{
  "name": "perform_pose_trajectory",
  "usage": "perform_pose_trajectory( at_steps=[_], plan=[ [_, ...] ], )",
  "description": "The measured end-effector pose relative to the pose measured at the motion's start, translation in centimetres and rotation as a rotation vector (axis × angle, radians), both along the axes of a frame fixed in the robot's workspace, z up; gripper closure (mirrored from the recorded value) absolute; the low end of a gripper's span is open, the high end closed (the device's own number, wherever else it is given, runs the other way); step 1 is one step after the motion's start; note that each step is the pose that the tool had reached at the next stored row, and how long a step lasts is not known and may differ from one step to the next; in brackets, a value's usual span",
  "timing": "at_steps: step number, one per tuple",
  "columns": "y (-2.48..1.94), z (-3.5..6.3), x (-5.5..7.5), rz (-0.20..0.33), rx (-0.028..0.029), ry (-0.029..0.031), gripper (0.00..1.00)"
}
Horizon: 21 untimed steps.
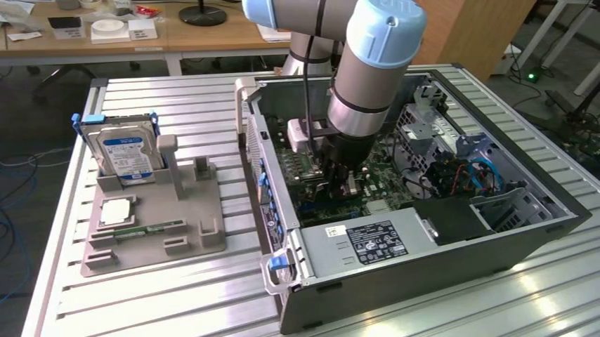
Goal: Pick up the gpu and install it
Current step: 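Insert the gpu into the slot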
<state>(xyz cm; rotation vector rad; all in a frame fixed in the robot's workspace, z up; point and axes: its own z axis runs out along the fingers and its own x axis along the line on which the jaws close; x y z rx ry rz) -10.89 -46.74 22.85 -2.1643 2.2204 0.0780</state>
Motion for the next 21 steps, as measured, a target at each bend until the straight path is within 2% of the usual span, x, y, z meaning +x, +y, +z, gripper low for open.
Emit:
perform_pose_trajectory(
  at_steps=[21],
  plan=[
    [0.02,-0.24,-0.15,0.002,0.0009,-0.0001,0.73]
  ],
)
